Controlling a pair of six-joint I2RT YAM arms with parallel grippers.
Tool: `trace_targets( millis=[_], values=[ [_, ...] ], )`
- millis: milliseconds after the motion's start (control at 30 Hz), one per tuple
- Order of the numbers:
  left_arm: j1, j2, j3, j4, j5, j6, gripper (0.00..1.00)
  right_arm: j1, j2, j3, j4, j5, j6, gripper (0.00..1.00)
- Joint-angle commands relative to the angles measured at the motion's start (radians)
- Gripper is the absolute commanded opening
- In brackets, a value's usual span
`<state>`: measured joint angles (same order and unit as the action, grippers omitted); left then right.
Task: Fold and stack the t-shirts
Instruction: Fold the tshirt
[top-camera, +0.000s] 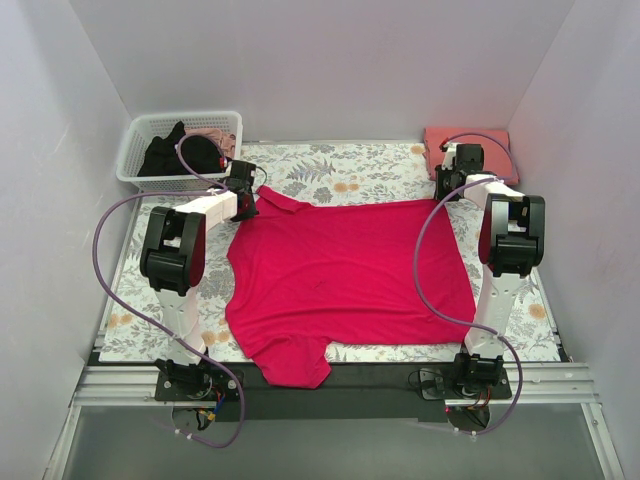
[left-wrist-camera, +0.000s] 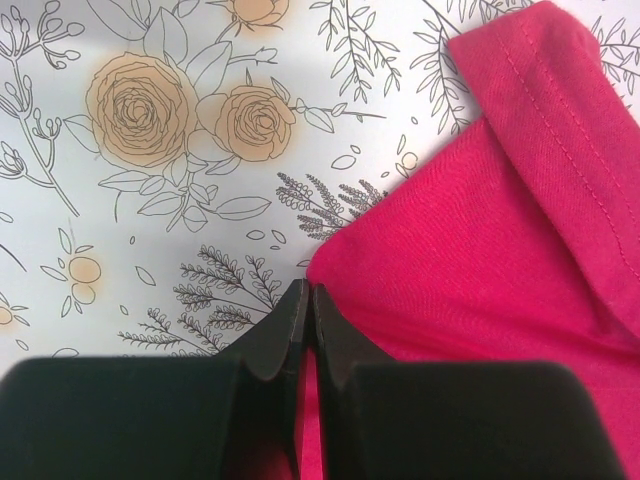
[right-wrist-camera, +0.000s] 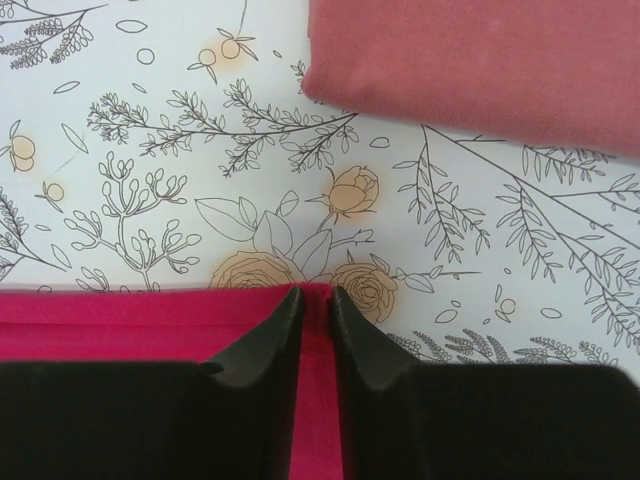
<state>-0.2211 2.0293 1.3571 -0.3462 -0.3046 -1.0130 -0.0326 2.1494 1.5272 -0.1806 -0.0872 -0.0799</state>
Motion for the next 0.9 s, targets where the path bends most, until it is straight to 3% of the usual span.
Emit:
trace_targets(
  millis=[0, 67, 133, 867],
  values=[
    [0.005, 0.057, -0.024, -0.065, -0.033, 0.016, 0.00, -0.004, -0.014, -0.022, 0.000, -0.019, 0.000, 0.22],
    [0.006, 0.058, -0.024, -0.065, -0.036, 0.016, 0.00, -0.007, -0.019, -0.018, 0.000, -0.020, 0.000, 0.15],
    [0.008, 0.058, -0.021, -0.065, -0.039, 0.019, 0.00, -0.009, -0.022, -0.013, -0.002, -0.019, 0.000, 0.02],
    [0.057, -0.132, -0.073, 0.027, 0.015, 0.102, 0.00, -0.049, -0.183, -0.010, -0.020, -0.040, 0.038, 0.01]
  ],
)
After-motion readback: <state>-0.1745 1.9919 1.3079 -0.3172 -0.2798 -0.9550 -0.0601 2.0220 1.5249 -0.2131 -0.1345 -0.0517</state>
